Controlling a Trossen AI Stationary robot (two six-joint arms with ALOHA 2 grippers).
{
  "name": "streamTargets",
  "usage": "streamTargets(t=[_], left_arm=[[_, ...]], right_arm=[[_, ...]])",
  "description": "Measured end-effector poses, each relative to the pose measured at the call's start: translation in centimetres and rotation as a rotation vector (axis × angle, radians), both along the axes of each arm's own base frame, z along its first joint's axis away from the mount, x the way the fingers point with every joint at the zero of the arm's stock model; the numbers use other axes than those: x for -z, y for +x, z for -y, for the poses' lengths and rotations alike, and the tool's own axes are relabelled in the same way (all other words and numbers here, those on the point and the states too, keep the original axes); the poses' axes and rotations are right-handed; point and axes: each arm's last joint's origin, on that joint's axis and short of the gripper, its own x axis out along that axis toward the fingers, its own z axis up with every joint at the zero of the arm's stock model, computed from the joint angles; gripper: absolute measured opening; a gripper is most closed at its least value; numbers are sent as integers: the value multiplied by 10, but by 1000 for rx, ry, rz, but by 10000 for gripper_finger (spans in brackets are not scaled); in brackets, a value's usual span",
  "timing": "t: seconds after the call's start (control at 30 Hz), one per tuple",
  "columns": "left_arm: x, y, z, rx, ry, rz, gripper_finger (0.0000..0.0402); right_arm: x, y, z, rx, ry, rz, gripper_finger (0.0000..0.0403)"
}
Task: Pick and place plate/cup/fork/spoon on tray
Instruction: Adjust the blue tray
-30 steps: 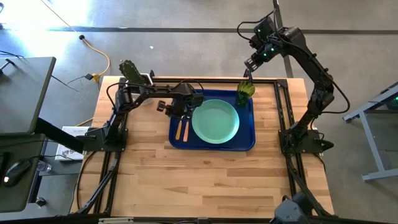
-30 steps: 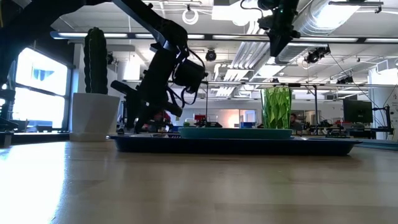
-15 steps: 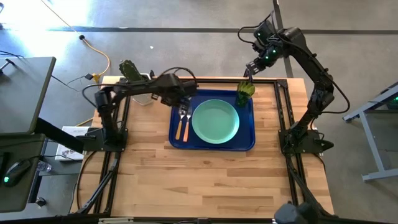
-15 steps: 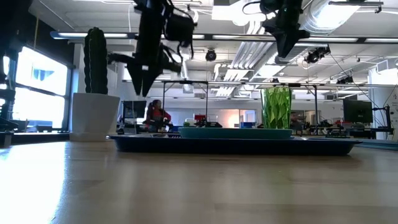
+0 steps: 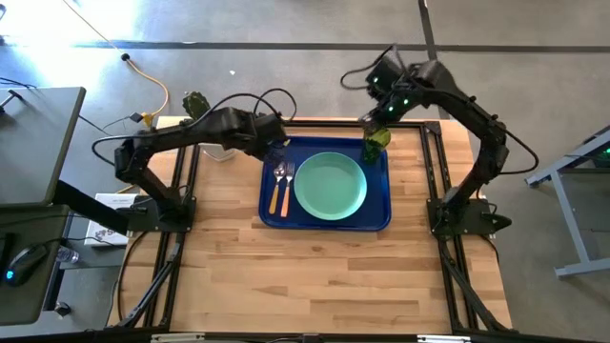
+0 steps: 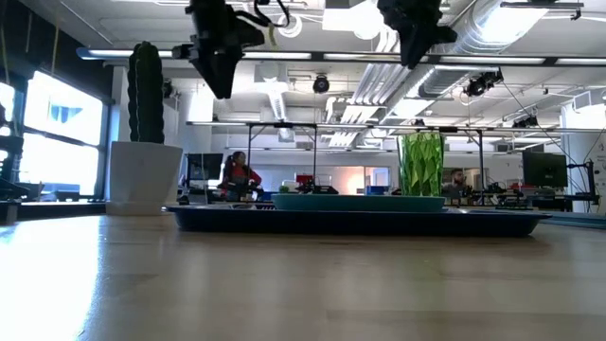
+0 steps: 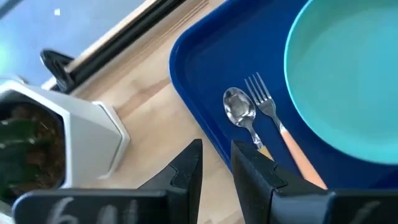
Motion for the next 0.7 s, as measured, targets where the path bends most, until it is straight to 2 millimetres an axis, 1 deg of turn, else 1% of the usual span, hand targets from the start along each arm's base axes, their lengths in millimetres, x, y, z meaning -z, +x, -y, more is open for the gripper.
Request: streamTargets(t=[0.17,0.33,0.6,0.7], left_arm=[[-6,-4,5,81,26,-15,74],[-7,-5,5,155,39,-47,74],[-15,-12,7,229,63,-56,74],[-23,-19,9,237,76,-33,74]], right_arm=[[0,21,-40,-63,5,9,80],[0,35,-83,-78,-21,16,80],[0,43,-145,-43,-76,57,80],[14,45,-167,-38,-82,22,80]])
